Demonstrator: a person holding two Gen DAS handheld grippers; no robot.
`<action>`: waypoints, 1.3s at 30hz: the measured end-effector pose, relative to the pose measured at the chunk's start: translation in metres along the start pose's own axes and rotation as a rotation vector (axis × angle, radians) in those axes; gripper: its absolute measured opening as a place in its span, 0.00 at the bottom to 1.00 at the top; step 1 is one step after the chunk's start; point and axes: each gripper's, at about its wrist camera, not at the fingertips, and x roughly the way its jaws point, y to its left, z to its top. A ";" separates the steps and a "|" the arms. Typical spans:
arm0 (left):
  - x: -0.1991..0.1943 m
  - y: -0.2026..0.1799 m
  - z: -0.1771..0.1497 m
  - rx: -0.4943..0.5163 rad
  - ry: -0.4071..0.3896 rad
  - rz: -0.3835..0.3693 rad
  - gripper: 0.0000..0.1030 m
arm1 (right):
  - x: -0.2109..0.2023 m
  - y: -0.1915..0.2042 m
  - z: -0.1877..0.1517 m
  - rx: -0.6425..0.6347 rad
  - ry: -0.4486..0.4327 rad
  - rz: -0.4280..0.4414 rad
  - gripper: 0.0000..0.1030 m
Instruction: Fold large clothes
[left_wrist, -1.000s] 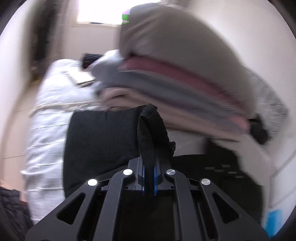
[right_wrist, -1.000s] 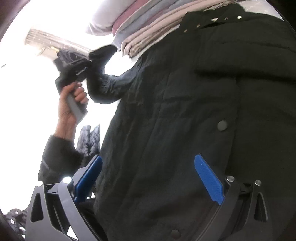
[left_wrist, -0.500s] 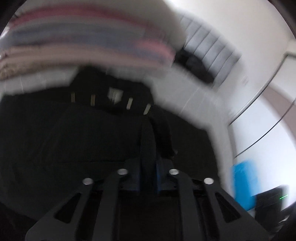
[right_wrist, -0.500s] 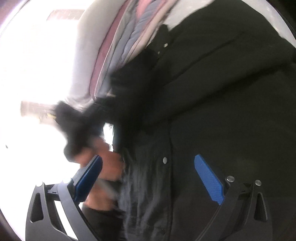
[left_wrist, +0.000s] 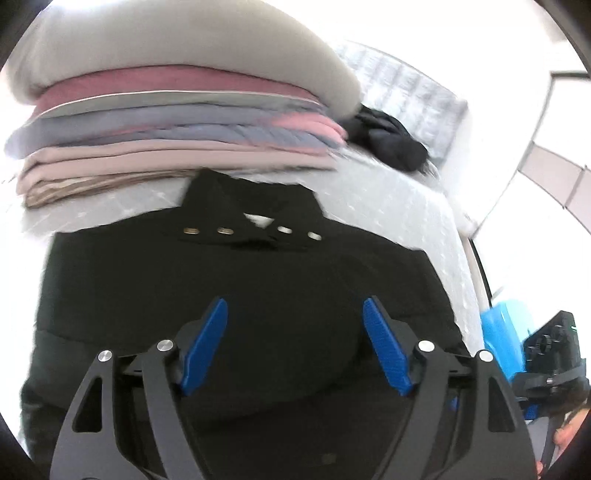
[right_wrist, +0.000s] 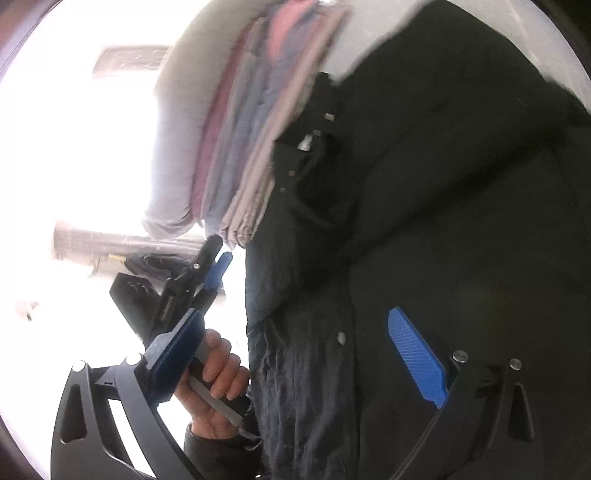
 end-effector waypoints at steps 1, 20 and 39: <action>0.000 0.014 -0.003 -0.023 0.001 0.009 0.70 | 0.002 0.010 -0.001 -0.044 -0.022 -0.009 0.93; 0.007 0.157 -0.044 -0.274 0.080 0.129 0.70 | 0.099 -0.001 0.062 -0.081 0.078 -0.102 0.80; -0.136 0.094 -0.124 -0.214 0.033 0.129 0.93 | -0.144 -0.065 0.005 -0.031 -0.178 -0.396 0.88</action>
